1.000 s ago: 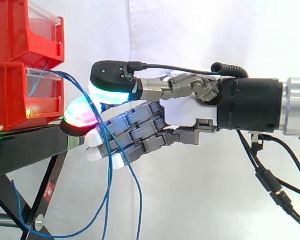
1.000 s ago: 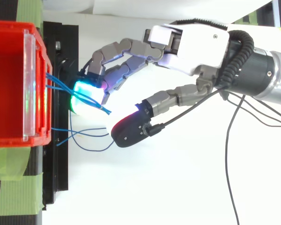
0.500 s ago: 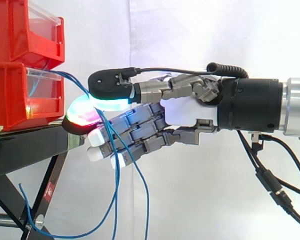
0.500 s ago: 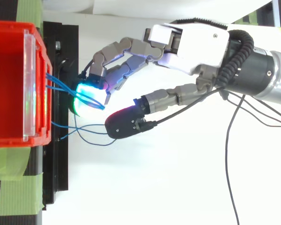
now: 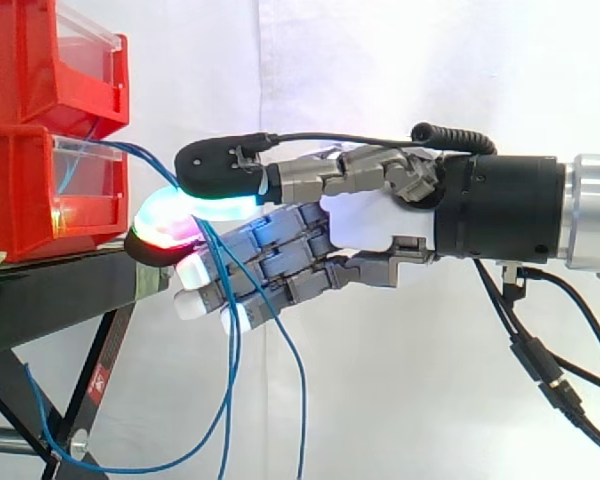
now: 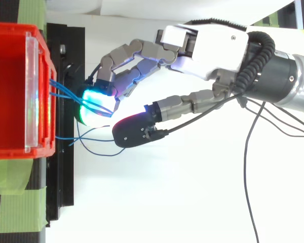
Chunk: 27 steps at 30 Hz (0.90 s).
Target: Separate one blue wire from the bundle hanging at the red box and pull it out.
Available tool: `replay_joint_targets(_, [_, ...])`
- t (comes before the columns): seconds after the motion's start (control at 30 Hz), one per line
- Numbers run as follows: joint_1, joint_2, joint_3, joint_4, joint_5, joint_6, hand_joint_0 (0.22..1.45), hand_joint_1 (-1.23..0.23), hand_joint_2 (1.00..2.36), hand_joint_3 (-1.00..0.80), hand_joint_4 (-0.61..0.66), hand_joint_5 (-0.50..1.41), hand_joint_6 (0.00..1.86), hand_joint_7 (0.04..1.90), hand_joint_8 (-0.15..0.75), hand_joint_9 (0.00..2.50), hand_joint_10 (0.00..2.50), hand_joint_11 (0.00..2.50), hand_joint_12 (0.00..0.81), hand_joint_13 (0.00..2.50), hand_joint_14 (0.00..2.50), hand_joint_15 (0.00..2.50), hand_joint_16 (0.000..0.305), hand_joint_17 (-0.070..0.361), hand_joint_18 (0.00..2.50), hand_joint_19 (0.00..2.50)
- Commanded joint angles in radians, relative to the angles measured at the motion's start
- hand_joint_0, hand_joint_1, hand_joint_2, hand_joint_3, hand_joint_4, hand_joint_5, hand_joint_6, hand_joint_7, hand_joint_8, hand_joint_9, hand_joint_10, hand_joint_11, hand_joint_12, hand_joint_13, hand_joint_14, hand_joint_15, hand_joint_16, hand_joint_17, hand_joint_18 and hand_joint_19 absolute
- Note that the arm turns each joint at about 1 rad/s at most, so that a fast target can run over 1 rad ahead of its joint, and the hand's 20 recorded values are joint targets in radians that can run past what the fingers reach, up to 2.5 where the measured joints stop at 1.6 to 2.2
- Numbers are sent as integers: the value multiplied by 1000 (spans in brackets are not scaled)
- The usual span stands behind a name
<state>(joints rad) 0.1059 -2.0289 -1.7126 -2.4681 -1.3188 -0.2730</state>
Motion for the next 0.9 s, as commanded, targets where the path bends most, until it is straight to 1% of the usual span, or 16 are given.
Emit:
replay_joint_targets(0.0, [0, 3, 1, -2, -2, 2, 604, -705, 1017, -80, 156, -197, 917, 798, 383, 834, 11, 722, 464, 756, 17, 536, 58, 131, 785, 514])
replay_joint_targets(0.1, [0, 7, -1, -2, -2, 2, 600, -705, 1012, -46, 156, -187, 920, 803, 404, 880, 12, 732, 484, 780, 15, 539, 62, 140, 820, 502])
replay_joint_targets(0.23, [-2, 29, 1, -9, -2, 0, 598, -703, 1002, -9, 155, -174, 921, 811, 427, 927, 8, 753, 510, 815, 14, 552, 67, 152, 866, 494])
replay_joint_targets(0.33, [-2, 36, -1, -17, -2, -2, 598, -702, 1000, 4, 156, -171, 921, 830, 437, 955, 11, 771, 518, 830, 14, 556, 68, 154, 877, 482])
replay_joint_targets(0.47, [-3, 46, 1, -55, -2, -2, 595, -700, 1016, 1, 153, -171, 921, 830, 441, 978, 7, 768, 522, 838, 15, 554, 69, 155, 883, 479])
replay_joint_targets(0.57, [-3, 53, 1, -65, 3, -2, 595, -700, 1020, -4, 154, -171, 921, 831, 443, 978, 9, 770, 525, 846, 14, 555, 69, 155, 884, 464])
replay_joint_targets(0.77, [-5, 78, 1, -112, 4, 5, 604, -697, 1001, -6, 169, -173, 921, 836, 441, 965, 7, 766, 520, 922, 14, 548, 66, 149, 898, 444])
replay_joint_targets(0.83, [-5, 78, 1, -126, 3, 9, 606, -694, 1003, -14, 165, -175, 920, 841, 439, 955, 9, 763, 521, 994, 15, 581, 64, 144, 908, 434])
replay_joint_targets(0.87, [-2, 78, 1, -129, 3, 15, 607, -694, 1003, -13, 169, -175, 920, 840, 437, 954, 7, 764, 518, 1009, 17, 584, 64, 143, 911, 431])
